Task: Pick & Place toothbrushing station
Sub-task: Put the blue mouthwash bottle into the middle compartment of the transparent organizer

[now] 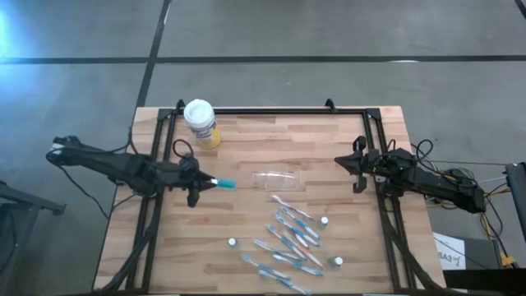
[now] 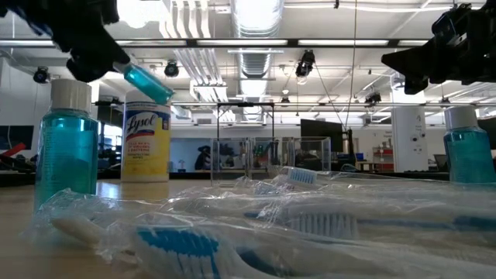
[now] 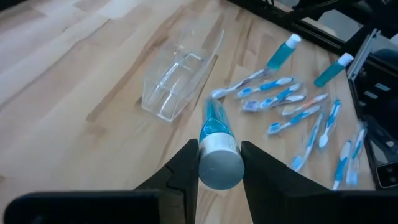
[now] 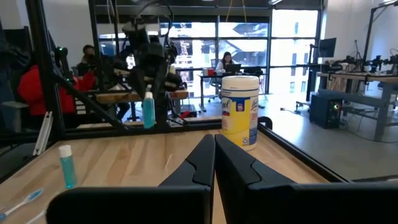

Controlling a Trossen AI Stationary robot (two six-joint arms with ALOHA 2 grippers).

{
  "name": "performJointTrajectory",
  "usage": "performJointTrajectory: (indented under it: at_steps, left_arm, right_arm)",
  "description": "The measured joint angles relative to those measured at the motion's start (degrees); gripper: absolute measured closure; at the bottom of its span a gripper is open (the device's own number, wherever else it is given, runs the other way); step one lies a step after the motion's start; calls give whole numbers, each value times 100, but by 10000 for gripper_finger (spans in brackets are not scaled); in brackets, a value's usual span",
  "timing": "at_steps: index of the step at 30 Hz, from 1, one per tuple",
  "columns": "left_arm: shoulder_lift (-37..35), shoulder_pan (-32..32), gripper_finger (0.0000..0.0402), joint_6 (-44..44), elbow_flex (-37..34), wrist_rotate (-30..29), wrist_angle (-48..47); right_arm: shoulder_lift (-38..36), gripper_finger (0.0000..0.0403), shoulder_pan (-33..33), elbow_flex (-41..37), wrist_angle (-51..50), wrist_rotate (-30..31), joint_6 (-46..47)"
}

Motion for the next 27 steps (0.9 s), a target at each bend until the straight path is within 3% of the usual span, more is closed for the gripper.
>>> performJointTrajectory:
  at_steps: [6, 11, 17, 27]
  left_arm:
    - [-24, 49, 304, -138, -135, 70, 145]
    - [317, 286, 304, -93, 662, 253, -149]
    - [1453, 634, 304, 135, 2557, 253, -1665]
    - [4307, 1187, 304, 1214, 6430, 445, -4340]
  right_arm:
    - [0, 394, 0, 0, 0, -2, -1]
    - [0, 394, 0, 0, 0, -2, -1]
    - [2, 394, 0, 0, 0, -2, -18]
    - [2, 394, 0, 0, 0, -4, -18]
